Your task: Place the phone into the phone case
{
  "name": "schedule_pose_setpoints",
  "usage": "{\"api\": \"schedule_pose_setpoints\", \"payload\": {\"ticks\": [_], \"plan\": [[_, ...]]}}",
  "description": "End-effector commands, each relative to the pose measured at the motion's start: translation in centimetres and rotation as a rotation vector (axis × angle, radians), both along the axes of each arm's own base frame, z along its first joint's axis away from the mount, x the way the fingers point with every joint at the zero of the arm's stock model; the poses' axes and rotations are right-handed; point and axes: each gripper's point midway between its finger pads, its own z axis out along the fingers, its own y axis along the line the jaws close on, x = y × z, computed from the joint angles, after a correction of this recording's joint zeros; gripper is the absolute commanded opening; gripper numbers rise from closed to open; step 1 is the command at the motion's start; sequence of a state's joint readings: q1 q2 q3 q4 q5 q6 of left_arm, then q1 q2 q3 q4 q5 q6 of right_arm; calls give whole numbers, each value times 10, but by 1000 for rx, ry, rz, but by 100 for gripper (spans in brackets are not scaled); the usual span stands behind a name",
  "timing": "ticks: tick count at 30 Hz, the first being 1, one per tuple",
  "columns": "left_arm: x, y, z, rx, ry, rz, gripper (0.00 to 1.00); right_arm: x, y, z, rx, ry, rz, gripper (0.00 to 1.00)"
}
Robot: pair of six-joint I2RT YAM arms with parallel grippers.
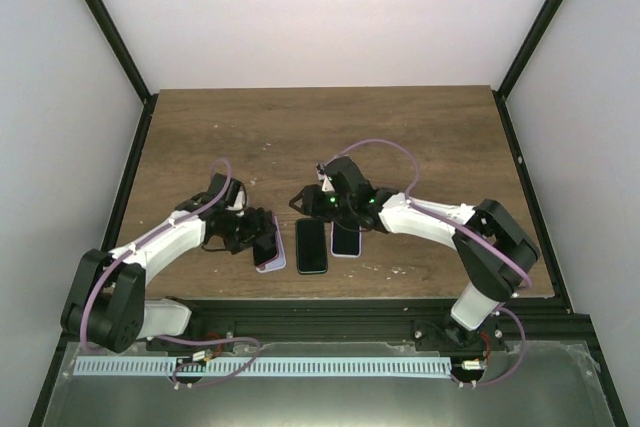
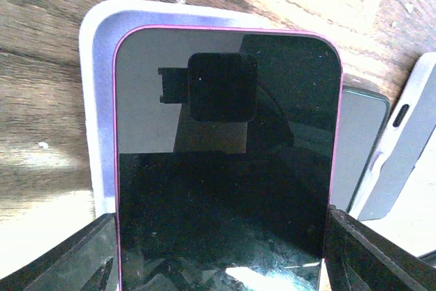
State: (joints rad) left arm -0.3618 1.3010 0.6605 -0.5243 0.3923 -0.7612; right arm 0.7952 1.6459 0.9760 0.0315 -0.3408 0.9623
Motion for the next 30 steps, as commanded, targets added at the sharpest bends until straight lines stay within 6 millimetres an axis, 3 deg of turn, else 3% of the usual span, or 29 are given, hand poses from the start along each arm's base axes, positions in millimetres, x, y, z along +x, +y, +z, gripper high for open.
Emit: {"api": "schedule_pose_setpoints", "payload": {"ticks": [1, 11, 25, 30], "plan": [[9, 1, 0, 14, -25, 21, 44, 1, -3, 18, 33, -37, -10, 42], [12, 0, -11, 27, -3, 14, 49, 0, -5, 17, 32, -37, -12, 43], [24, 5, -9, 91, -11, 17, 78, -5, -7, 12, 16, -31, 6, 44], [25, 4, -14, 87, 2, 25, 82, -6, -8, 11, 13, -31, 11, 46]]}}
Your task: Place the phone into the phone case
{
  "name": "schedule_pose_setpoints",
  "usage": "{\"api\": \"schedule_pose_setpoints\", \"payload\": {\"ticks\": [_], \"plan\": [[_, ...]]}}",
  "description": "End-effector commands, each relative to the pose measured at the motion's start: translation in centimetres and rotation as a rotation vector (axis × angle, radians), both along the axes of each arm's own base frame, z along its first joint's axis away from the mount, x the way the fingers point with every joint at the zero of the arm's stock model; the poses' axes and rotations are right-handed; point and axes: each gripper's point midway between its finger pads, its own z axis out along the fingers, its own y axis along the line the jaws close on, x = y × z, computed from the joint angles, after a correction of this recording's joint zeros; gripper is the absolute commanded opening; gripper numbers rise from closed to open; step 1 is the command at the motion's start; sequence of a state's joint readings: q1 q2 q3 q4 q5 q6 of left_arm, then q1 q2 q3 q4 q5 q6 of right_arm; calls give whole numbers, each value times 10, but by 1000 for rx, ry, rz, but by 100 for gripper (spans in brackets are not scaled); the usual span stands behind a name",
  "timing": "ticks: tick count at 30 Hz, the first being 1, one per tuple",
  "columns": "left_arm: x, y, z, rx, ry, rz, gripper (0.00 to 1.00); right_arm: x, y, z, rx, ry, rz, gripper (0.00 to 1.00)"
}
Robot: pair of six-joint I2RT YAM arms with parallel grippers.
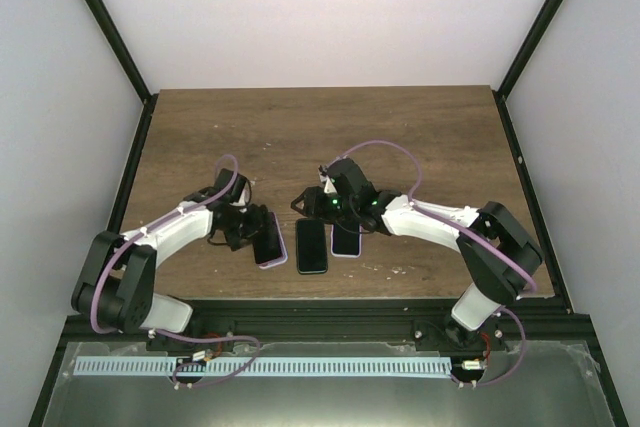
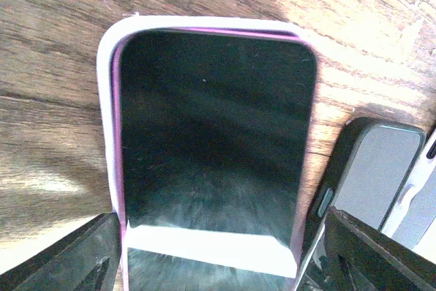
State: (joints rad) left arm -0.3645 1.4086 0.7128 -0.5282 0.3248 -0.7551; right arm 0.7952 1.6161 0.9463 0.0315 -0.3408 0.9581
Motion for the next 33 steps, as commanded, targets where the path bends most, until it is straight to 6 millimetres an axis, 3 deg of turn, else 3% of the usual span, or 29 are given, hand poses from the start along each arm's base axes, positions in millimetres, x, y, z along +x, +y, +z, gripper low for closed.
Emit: {"api": "schedule_pose_setpoints", "payload": {"ticks": [1, 9, 15, 22, 28, 33], "plan": [[12, -3, 1, 1, -24, 8, 83, -1, -2, 11, 16, -28, 11, 47], [15, -7, 16, -47, -71, 23, 92, -2, -1, 11, 14, -31, 27, 51], [20, 10, 22, -42, -67, 61, 75, -9, 5, 4, 25, -13, 75, 38], [21, 28, 22, -77, -107, 111, 60, -30, 30, -16, -4, 29, 190, 33], [11, 26, 10, -118, -106, 90, 53, -45, 54, -46, -111, 59, 285, 27], [6, 25, 4, -136, -105, 81, 48, -46, 53, -61, -167, 67, 286, 23]]}}
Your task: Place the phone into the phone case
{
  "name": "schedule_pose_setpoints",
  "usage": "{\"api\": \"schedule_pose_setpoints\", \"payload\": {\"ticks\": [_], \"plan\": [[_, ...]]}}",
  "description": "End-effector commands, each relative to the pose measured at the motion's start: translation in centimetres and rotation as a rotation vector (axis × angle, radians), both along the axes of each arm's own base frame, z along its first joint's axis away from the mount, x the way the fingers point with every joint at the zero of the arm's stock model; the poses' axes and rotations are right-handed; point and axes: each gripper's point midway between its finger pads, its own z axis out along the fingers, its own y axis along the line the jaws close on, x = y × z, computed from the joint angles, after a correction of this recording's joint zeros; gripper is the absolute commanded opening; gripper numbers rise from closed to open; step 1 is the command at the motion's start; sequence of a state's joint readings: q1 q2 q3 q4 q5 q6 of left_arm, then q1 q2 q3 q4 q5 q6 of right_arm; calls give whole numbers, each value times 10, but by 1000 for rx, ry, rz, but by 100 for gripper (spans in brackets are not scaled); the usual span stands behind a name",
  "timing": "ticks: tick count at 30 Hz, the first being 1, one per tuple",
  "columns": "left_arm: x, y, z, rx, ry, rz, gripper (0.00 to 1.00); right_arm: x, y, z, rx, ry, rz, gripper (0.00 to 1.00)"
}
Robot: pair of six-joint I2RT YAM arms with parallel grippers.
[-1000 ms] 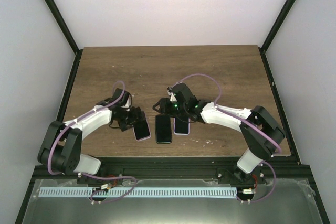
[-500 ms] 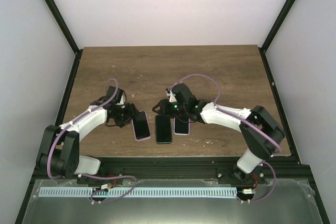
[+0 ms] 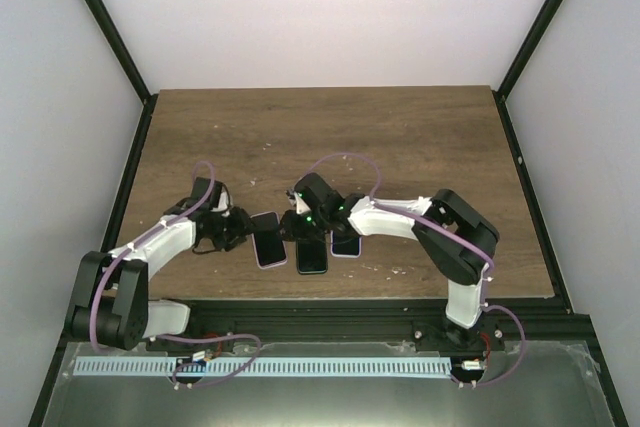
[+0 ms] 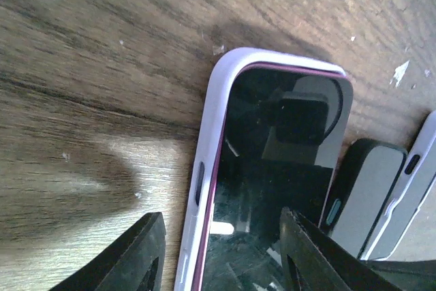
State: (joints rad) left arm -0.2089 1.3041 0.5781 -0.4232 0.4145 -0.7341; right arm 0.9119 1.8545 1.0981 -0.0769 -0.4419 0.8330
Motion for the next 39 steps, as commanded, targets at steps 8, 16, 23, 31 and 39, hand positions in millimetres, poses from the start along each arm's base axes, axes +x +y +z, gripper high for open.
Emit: {"api": "schedule_pose_setpoints", "payload": {"ticks": [8, 16, 23, 31, 39], "plan": [[-3, -11, -7, -79, -37, -46, 43, -2, -1, -17, -86, -7, 21, 16], [-7, -20, -9, -129, -33, -86, 38, -4, 4, -22, -64, 4, 38, 5], [-10, -34, -2, -236, -32, -102, 37, -5, 1, -36, -91, 19, 33, 2], [-8, -41, 21, -295, -83, -118, 36, -5, -19, -56, -168, 7, -15, 1], [-14, -28, 18, -209, -82, -94, 44, -2, -26, -59, -192, -12, -37, 1]]}}
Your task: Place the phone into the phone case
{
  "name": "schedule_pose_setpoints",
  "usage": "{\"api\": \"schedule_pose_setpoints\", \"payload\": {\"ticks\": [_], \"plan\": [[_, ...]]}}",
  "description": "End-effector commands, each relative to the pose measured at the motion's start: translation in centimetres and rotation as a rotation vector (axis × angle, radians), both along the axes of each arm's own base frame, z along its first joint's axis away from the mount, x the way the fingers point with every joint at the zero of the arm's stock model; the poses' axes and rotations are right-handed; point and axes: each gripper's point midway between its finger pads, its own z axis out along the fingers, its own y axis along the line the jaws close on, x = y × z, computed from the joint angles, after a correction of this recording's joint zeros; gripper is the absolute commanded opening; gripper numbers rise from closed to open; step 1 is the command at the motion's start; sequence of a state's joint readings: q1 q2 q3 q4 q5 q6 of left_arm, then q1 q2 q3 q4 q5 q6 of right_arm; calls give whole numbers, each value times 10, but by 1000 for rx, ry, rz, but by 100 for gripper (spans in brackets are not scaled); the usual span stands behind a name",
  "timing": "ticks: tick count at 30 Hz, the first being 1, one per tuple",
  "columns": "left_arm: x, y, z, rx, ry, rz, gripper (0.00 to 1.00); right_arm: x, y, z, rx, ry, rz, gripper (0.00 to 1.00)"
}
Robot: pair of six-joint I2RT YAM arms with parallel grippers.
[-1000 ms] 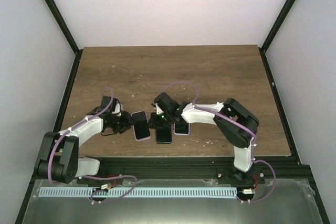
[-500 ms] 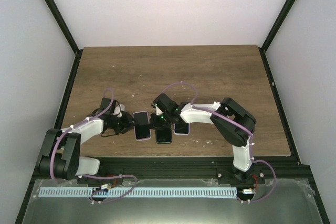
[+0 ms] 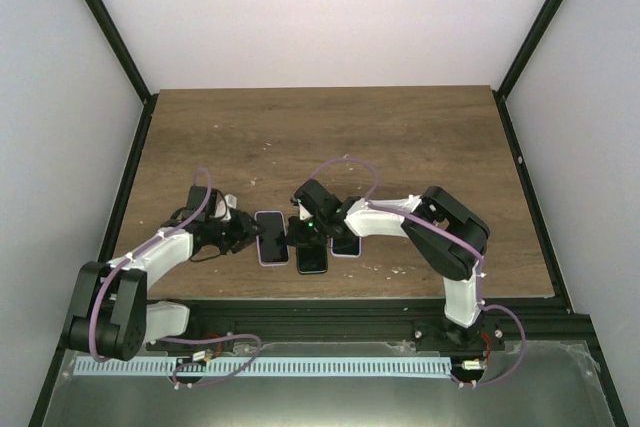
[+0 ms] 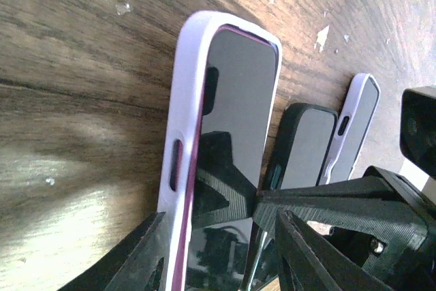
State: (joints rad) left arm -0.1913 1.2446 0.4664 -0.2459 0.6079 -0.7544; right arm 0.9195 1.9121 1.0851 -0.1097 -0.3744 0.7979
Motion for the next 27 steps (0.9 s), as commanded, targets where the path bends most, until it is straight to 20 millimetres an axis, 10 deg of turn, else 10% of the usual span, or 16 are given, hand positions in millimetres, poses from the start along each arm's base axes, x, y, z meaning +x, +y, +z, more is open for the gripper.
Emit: {"api": "schedule_pose_setpoints", "payload": {"ticks": [1, 8, 27], "plan": [[-7, -3, 4, 6, -1, -32, 44, -1, -10, -16, -65, -13, -23, 2], [-8, 4, -7, 62, 22, -36, 37, 4, 5, 22, 47, -42, -21, 20], [-9, 21, -33, 149, 101, 3, 31, 12, 19, -6, 44, 12, -12, 46]]}}
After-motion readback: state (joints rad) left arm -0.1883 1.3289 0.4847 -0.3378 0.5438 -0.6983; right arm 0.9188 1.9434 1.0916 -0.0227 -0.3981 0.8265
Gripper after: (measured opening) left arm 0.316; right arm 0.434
